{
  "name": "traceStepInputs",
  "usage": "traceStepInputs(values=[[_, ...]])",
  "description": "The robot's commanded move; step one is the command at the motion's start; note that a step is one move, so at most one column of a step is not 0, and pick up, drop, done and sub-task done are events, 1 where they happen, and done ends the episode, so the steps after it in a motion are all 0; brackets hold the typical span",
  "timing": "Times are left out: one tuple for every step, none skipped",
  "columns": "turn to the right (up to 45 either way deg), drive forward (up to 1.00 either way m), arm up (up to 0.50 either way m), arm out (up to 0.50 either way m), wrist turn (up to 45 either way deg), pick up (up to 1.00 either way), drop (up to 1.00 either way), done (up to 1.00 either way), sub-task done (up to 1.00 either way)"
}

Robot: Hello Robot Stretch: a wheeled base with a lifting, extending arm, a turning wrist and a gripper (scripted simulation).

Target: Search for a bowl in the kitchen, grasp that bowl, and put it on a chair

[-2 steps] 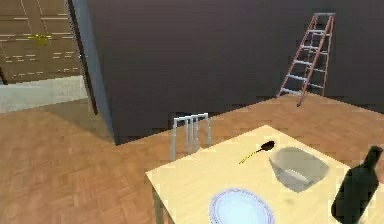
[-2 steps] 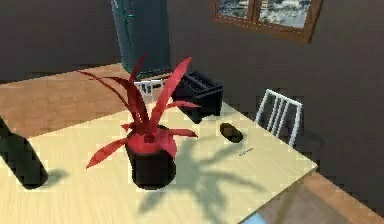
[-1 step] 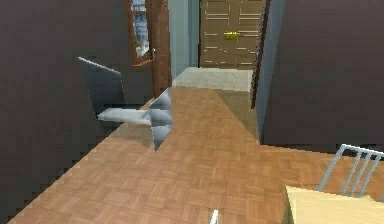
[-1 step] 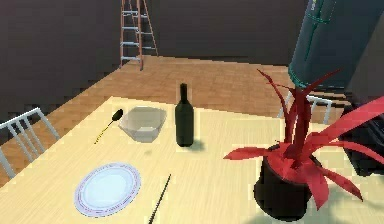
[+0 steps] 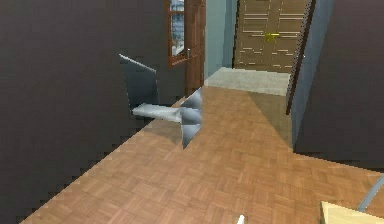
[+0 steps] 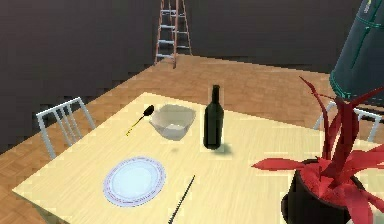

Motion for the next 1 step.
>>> traceStepInputs(values=[[0.0, 0.00, 0.50, 0.00, 0.0, 0.00, 0.00, 0.00, 0.00]])
